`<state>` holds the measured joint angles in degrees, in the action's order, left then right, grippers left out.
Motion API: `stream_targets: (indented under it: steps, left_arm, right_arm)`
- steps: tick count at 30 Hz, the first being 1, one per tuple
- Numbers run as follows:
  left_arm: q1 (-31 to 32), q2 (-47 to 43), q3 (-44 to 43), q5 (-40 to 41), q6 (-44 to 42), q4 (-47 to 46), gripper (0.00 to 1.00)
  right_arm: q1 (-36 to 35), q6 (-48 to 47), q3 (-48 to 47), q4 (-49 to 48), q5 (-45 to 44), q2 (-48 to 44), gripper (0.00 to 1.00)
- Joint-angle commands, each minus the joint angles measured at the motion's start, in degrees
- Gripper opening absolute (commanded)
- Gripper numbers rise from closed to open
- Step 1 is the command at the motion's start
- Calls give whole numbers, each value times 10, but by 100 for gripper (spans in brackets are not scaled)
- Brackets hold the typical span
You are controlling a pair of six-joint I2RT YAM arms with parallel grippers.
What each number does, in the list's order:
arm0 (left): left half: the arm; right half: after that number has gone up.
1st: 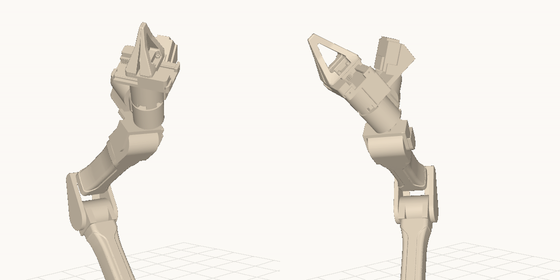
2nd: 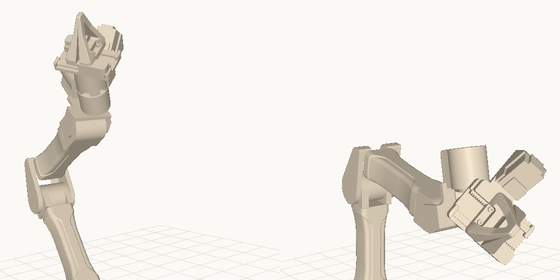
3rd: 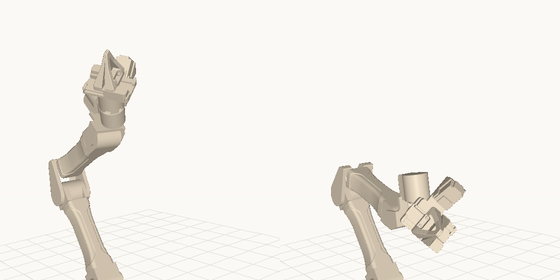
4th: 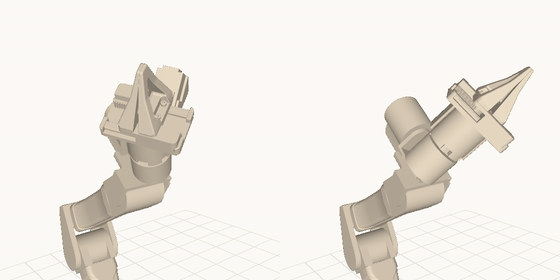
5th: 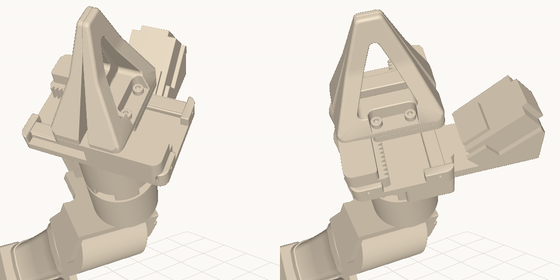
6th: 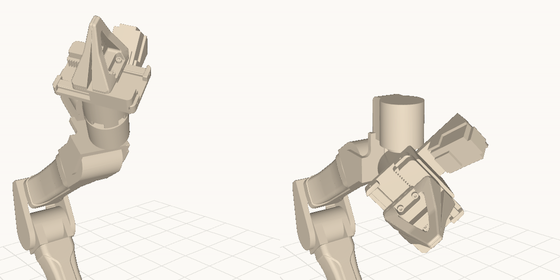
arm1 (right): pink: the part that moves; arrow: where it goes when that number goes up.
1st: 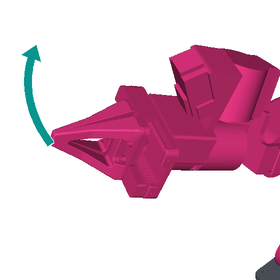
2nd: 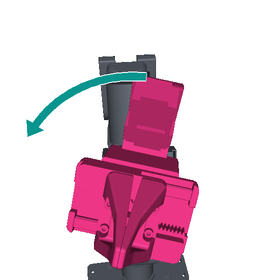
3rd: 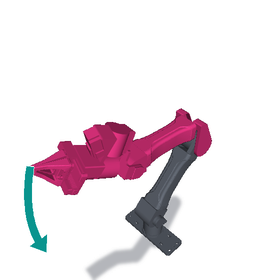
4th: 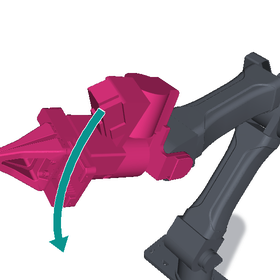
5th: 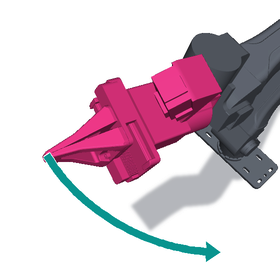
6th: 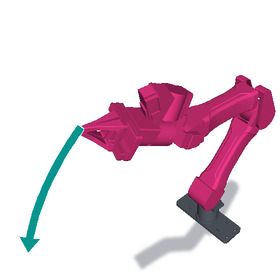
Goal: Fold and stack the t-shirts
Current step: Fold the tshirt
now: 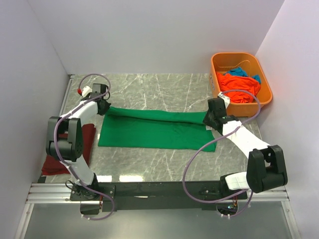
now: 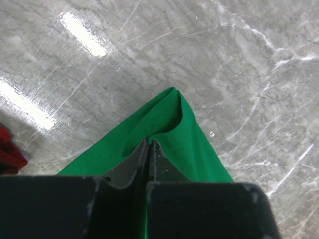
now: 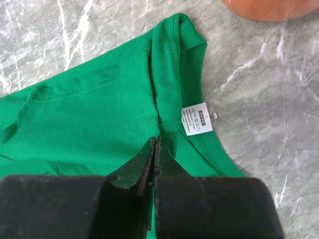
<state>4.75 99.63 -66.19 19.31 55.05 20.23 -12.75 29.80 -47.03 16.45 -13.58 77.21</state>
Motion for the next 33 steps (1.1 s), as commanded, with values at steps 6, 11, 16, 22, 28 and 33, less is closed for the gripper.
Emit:
stream_targets:
  steps: [6,11,16,22,28,33]
  left_arm:
    - [1,-44,35,13,20,-33,9]
    - [2,-66,77,7,36,-55,26]
    - [0,-106,123,10,49,-76,39]
    - [17,-112,98,16,47,-53,40]
    - [66,-43,1,64,79,23,30]
    - [90,5,-59,135,128,139,34]
  right_arm:
    - [2,8,22,-20,7,-29,0]
    - [3,7,33,-24,29,-32,0]
    - [3,-3,47,-14,45,-58,27]
    - [-6,-9,26,-3,66,-80,34]
    - [-86,-5,-69,-2,48,13,32]
    - [-101,-7,-117,-4,60,55,31]
